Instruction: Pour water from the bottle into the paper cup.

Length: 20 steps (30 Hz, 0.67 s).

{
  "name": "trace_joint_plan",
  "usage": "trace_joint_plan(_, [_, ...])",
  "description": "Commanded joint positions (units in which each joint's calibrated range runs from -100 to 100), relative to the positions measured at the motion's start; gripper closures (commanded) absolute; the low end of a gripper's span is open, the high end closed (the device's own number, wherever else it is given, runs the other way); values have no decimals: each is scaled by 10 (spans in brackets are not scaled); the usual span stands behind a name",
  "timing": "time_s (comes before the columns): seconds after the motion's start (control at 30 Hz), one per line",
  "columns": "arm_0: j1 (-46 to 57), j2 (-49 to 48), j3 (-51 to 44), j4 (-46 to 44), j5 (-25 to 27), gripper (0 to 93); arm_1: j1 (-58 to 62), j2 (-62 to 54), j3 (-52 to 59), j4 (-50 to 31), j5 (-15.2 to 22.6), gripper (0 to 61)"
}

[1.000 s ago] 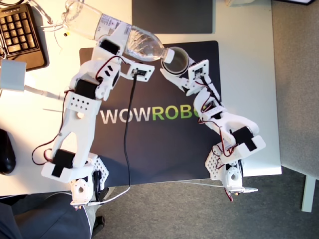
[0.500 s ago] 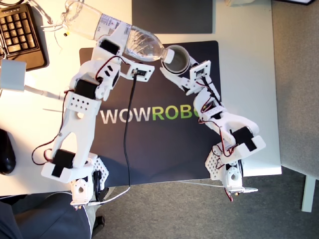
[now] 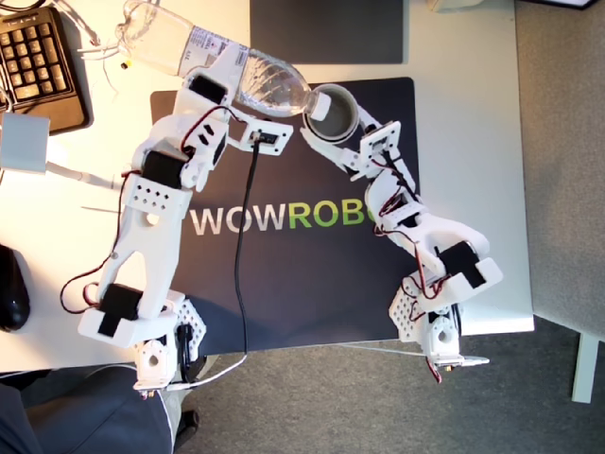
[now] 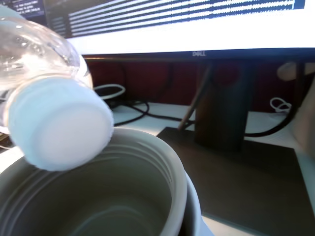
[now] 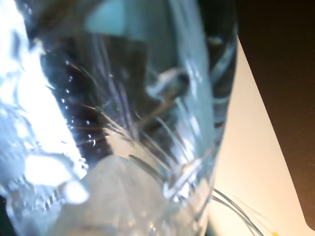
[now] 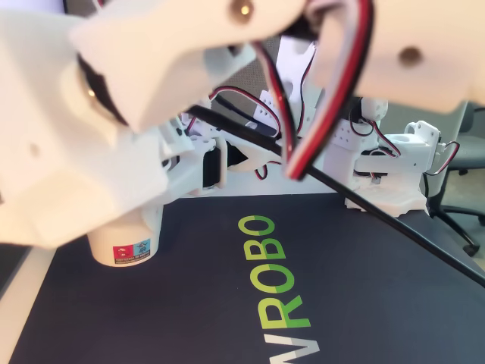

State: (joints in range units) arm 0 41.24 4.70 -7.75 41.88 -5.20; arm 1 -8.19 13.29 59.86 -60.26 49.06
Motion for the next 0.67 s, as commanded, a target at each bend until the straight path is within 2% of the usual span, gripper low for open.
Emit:
trace_joint_plan(0.0, [-7, -97, -67, -2, 0, 927, -19, -11, -17, -15, 4, 612])
trace_joint_plan(0.63, [-8, -93, -72, -3, -1, 927, -27, 6, -24, -4, 1, 612])
